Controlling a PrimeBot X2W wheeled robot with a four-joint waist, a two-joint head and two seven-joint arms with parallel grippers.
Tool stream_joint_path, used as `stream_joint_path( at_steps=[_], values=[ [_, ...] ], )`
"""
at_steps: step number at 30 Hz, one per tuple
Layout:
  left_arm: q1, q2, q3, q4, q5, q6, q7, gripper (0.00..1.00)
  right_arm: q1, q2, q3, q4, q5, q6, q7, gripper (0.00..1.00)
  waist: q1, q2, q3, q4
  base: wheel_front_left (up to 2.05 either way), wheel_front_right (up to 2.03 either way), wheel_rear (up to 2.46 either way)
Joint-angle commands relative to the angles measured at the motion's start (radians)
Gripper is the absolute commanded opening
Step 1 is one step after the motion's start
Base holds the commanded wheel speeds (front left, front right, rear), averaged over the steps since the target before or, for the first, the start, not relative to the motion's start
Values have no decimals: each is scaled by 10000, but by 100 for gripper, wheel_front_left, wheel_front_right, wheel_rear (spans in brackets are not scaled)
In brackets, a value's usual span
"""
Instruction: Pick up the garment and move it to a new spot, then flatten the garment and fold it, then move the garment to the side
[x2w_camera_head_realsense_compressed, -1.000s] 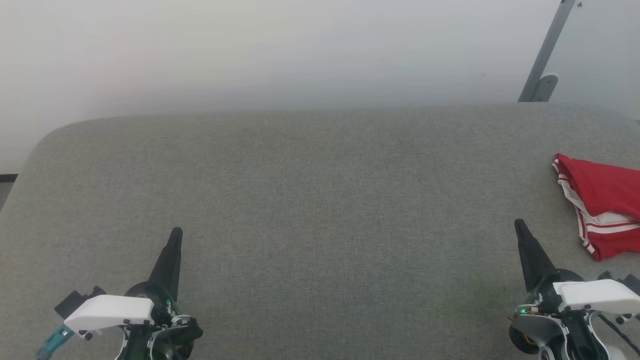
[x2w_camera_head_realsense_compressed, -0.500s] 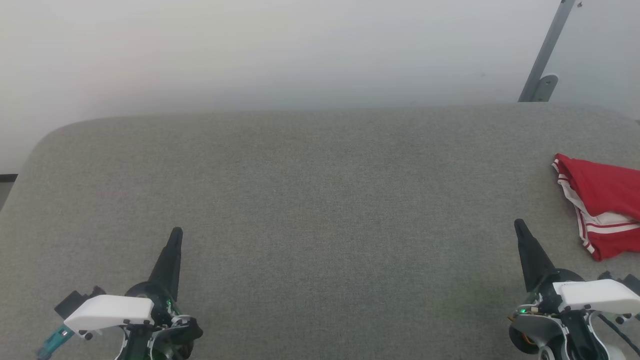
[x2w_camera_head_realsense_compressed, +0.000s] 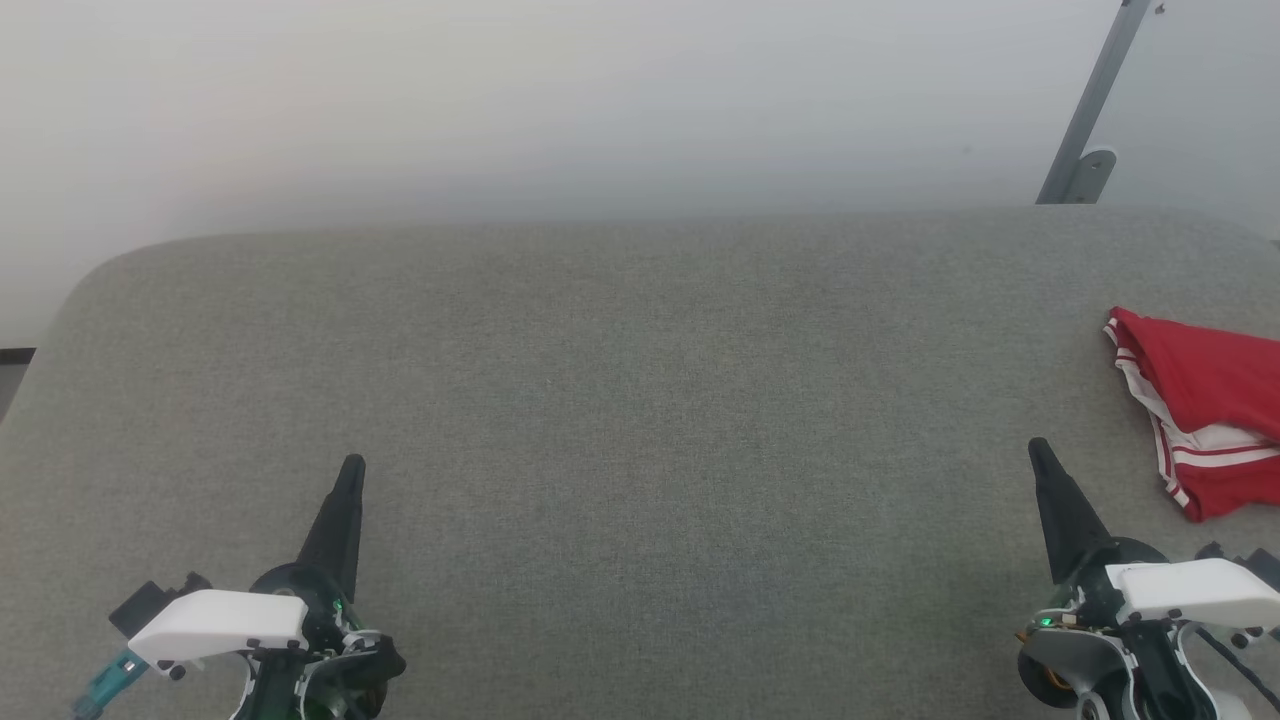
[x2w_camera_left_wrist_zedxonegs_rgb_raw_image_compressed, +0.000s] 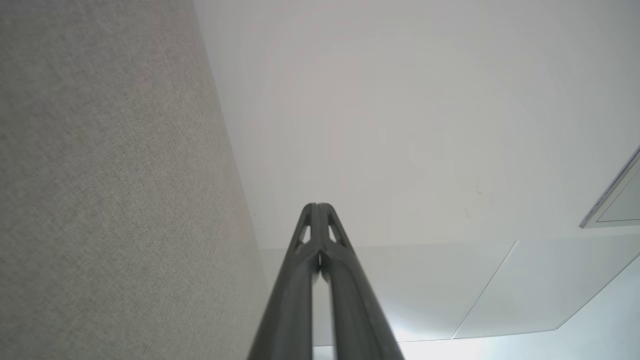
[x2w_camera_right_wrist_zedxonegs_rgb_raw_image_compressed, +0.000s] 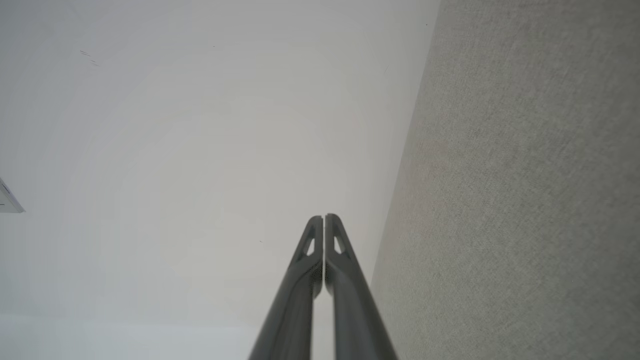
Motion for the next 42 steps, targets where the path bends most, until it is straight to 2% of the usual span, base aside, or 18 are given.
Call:
stream_joint_path(
  at_steps=[1,42],
  values=[
    [-108,-16,2,-4,-32,0,31,0,-60,33,3,27,40,2,30,0,0,-1,0,0,0,0,0],
    [-108,-16,3,-5,-33,0,29,0,-59,33,3,27,41,2,28,0,0,-1,0,0,0,0,0]
  ],
)
